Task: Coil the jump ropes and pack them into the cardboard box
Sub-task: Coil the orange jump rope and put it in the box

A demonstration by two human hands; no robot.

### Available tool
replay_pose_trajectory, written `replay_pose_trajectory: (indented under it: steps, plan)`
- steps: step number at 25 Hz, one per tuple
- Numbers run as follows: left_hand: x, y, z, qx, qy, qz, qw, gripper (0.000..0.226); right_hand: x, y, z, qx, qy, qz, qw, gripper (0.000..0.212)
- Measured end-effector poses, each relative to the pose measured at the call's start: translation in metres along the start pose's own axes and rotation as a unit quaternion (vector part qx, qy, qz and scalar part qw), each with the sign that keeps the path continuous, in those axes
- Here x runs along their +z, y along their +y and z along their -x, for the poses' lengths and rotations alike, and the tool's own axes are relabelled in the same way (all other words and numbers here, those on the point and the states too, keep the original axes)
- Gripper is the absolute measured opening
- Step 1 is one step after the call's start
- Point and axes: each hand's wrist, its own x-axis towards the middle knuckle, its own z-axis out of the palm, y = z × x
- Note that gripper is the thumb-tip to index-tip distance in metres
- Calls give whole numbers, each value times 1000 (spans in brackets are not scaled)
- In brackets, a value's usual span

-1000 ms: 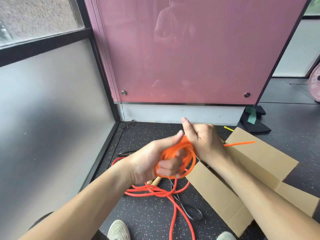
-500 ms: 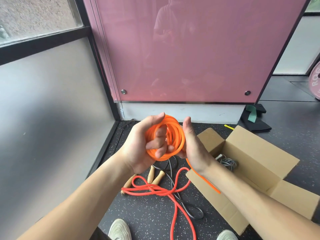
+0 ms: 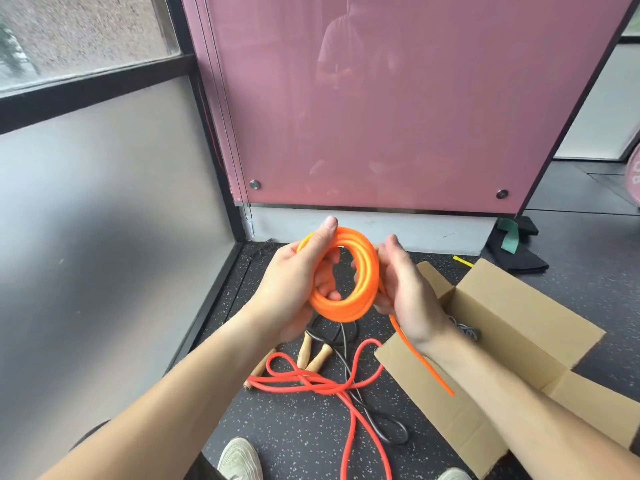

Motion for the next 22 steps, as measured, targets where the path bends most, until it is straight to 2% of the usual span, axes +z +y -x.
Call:
replay_pose_trajectory:
  steps: [1,2,4,6,8,11,13,16,19,21,22]
  plan:
    - [-2,3,0,-10,-15,25,1000,43,-3,2,-1,-11,5,-21,1000,37]
    - [-4,5,0,-15,-28,43,999,43,-5,6,-3,-32,16,4,999,27]
    - [-5,7,2,-21,-46,61,997,43,-8,15,-6,-53,47,120,990,20]
    - [-3,6,3,-30,-52,51,997,43,-8,21,-7,-29,87,284,954,18]
    - [0,2,3,-47,-40,12,998,44,-6,24,-6,17,83,350,933,19]
    - [4,-4,3,-56,-15,-56,997,43,-8,21,-3,82,83,219,969,19]
    - [5,-8,0,-43,-5,-94,995,42,-10,20,-3,75,114,160,978,23]
    - [4,-12,-3,-44,-5,-142,989,43,-12,17,-6,44,160,133,977,33]
    - [8,-12,0,-69,-26,-142,987,42,-15,12,-8,76,173,105,976,33]
    - [8,-9,3,-81,-31,-107,990,42,-16,7,-7,91,141,41,985,32]
    - [7,-7,3,-85,-30,-80,993,41,-18,8,-7,83,122,68,987,31]
